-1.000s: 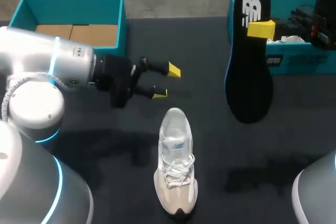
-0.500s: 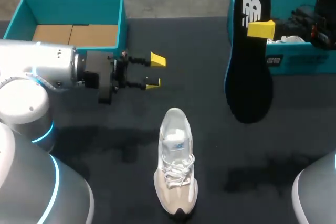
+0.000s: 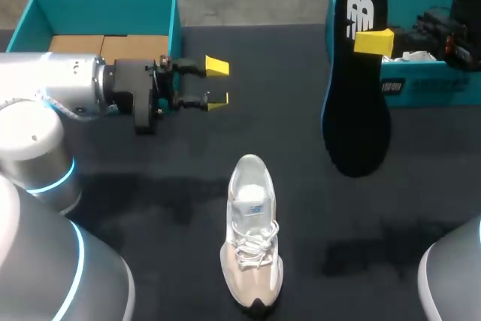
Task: Take the shoe out of the shoebox, open the shoe tongue, remove and reinsert the insole, then place the shoe into the shoebox
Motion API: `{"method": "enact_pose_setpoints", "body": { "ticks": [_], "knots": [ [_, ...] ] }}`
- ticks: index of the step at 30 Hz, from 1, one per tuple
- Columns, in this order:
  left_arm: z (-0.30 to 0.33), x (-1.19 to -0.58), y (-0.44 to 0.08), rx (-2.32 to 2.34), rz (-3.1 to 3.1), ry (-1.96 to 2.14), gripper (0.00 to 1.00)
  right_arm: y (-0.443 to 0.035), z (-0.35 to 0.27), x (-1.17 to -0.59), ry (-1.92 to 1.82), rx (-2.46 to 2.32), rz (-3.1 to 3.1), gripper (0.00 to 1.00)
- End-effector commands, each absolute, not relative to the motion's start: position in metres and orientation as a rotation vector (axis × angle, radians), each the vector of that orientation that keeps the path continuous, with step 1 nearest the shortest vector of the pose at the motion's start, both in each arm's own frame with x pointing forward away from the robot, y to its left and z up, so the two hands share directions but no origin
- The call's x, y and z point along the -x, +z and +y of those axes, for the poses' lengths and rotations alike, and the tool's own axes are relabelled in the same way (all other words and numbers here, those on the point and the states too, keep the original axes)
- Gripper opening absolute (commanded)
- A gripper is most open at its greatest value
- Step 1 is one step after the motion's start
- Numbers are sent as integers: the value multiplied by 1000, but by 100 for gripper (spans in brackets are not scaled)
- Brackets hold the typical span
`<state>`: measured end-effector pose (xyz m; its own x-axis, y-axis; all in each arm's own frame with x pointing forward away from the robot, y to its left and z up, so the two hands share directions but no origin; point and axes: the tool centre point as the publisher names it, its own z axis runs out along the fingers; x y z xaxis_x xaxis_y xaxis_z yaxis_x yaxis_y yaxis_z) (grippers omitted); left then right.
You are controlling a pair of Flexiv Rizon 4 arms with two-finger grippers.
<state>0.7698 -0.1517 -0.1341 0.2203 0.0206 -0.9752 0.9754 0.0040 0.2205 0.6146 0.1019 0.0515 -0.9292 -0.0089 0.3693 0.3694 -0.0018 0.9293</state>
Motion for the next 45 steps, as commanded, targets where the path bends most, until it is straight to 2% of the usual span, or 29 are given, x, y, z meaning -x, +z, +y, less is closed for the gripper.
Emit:
{"method": "enact_pose_setpoints", "body": {
  "ticks": [1,5,23,45],
  "knots": [
    [-154,-782,-129,-1313,1033,-1049,100,51,104,-616,-2011,377,-2009,0],
    [-155,-784,-122,-1305,1018,-1059,100,50,104,-619,-2002,374,-1999,0],
    [-160,-786,-117,-1305,1042,-1068,100,9,132,-741,-1695,502,-1846,0],
    [-160,-786,-117,-1305,1042,-1068,100,9,132,-741,-1695,502,-1846,0]
  ]
}}
